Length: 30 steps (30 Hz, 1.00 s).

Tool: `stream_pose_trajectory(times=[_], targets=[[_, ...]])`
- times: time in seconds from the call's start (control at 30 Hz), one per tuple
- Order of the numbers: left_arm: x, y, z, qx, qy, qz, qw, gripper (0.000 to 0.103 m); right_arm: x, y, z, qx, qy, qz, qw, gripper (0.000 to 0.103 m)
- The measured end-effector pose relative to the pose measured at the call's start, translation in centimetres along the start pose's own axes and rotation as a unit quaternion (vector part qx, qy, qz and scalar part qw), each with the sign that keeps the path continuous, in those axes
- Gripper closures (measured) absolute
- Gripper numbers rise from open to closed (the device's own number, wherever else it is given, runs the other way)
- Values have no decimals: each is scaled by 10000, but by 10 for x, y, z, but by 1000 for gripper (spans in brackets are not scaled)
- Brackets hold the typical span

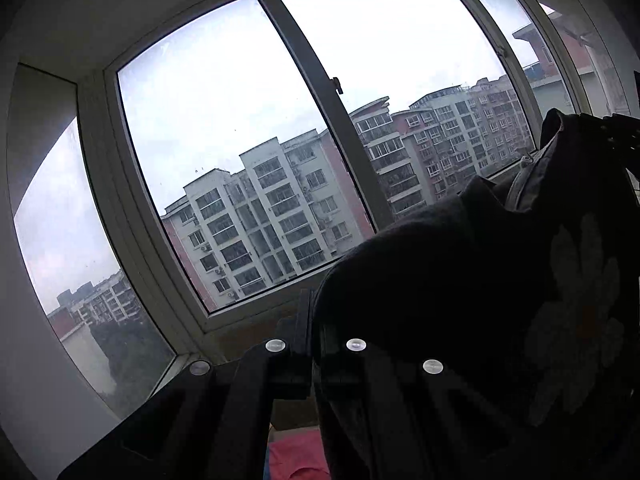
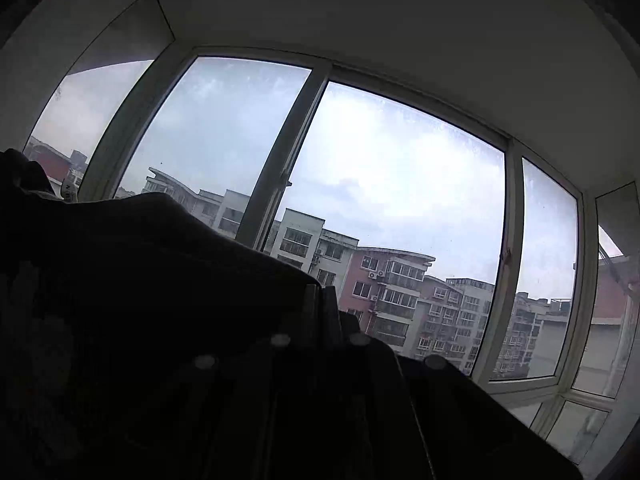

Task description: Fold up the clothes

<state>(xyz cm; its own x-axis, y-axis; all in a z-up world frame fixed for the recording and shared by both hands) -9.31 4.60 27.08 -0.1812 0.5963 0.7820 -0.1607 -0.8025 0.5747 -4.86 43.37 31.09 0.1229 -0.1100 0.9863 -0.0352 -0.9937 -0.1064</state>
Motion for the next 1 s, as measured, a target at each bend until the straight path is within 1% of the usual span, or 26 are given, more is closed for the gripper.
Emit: stream_pose_trajectory(times=[0.1, 0.17, 0.23, 0.33, 0.37, 0.4, 0.43, 0.47, 0.53, 0.57, 0.6, 0.63, 0.67, 0.7, 0.77, 0.83, 0.9, 0.93, 0.97, 1.0], targets=[[-25, -17, -94, -383, 545, -39, 9978, 101, -59, 7, -65, -238, 568, 126, 9980, 102], [-47, -36, -163, -621, 902, -96, 9939, 101, -108, 11, -110, -396, 1036, 168, 9937, 102], [-73, -61, -233, -718, 1277, -213, 9890, 101, -164, 18, -155, -593, 1444, 304, 9873, 102], [-119, -106, -336, -840, 1851, -329, 9786, 101, -254, 33, -219, -934, 2011, 428, 9742, 102], [-139, -126, -368, -980, 2093, -324, 9724, 101, -285, 39, -237, -1058, 2198, 518, 9684, 102], [-165, -149, -394, -1175, 2417, -352, 9626, 101, -316, 46, -256, -1179, 2382, 615, 9621, 101], [-190, -171, -418, -1367, 2718, -388, 9518, 98, -351, 54, -272, -1253, 2701, 757, 9516, 101], [-211, -192, -432, -1550, 2942, -454, 9420, 99, -386, 60, -282, -1243, 3075, 864, 9394, 101], [-253, -233, -457, -1901, 3360, -587, 9206, 98, -450, 68, -289, -1049, 3815, 930, 9137, 101], [-266, -243, -459, -2025, 3450, -658, 9141, 98, -471, 66, -284, -946, 4105, 850, 9029, 101], [-274, -249, -455, -2136, 3450, -685, 9114, 98, -490, 63, -278, -845, 4369, 747, 8924, 101], [-277, -249, -447, -2232, 3417, -663, 9105, 97, -497, 55, -270, -773, 4525, 552, 8867, 101], [-279, -248, -439, -2310, 3384, -623, 9101, 97, -501, 45, -262, -708, 4651, 333, 8818, 95], [-278, -240, -427, -2317, 3330, -509, 9126, 96, -499, 35, -254, -658, 4754, 108, 8772, 89], [-271, -217, -393, -2371, 3043, -327, 9220, 96, -477, 14, -230, -498, 4734, -322, 8789, 89], [-267, -184, -360, -2209, 2833, -292, 9328, 96, -451, -3, -198, -300, 4664, -754, 8809, 88], [-265, -148, -327, -1888, 2674, -242, 9446, 95, -427, -13, -154, 24, 4580, -1168, 8813, 79], [-266, -135, -307, -1823, 2588, -134, 9485, 95, -415, -19, -132, 190, 4534, -1372, 8805, 77], [-273, -129, -284, -1890, 2495, -50, 9497, 94, -408, -17, -106, 399, 4515, -1543, 8779, 72], [-279, -124, -262, -1956, 2401, 33, 9508, 94, -403, -16, -81, 594, 4539, -1639, 8738, 70]])
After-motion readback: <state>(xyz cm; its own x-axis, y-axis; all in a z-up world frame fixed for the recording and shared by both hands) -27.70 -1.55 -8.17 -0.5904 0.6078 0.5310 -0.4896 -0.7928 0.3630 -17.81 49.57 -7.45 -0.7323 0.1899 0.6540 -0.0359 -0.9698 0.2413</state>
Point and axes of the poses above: each gripper's, at about its wrist camera, not at the fingertips, and z roughly against the way its jaws point, y to its left, x to its top, the point moved 6 cm from there along -z, roughly the way its jaws point, and after that the axes turned 12 degrees about -z, right-handed, at the moved point
